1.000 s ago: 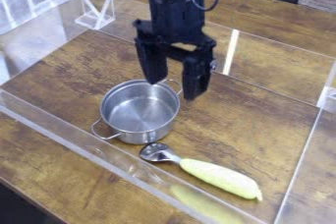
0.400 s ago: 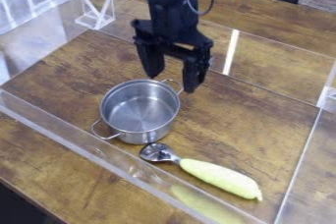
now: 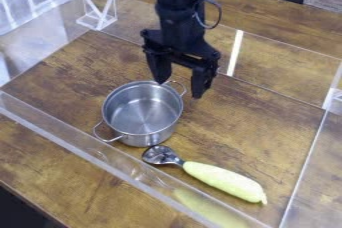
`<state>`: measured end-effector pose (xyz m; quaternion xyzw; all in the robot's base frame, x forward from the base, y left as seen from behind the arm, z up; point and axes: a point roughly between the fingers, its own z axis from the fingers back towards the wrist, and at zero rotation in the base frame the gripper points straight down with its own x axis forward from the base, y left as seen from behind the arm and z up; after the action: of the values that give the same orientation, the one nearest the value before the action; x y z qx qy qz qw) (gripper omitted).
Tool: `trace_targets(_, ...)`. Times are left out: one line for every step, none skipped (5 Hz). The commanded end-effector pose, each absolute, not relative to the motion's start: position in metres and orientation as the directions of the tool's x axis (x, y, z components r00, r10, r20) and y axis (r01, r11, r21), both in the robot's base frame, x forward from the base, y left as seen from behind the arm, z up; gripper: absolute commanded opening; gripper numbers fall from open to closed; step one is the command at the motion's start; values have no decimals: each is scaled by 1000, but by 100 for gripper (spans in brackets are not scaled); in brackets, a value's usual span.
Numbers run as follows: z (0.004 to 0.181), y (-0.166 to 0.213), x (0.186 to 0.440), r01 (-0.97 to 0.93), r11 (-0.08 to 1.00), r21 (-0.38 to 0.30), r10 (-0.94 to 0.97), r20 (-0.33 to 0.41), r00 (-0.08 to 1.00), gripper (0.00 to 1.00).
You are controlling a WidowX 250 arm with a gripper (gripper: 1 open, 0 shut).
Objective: Move the green spoon to the right
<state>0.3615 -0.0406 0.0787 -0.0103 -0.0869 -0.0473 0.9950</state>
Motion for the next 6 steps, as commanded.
trace_targets(103, -42, 376, 89, 996, -5, -85, 235, 968, 100)
trace_targets(98, -40, 381, 152, 988, -2, -147, 234, 961, 100)
trace_targets(93, -40, 385, 217, 976, 1, -211, 231, 950, 100)
trace_targets(75, -44, 383, 233, 972, 2, -228, 225, 947, 100)
trace_targets(57, -50, 379, 254, 967, 3, -248, 221, 943, 100)
trace_targets(56, -54, 381, 284, 959, 0, -277, 211, 937, 0)
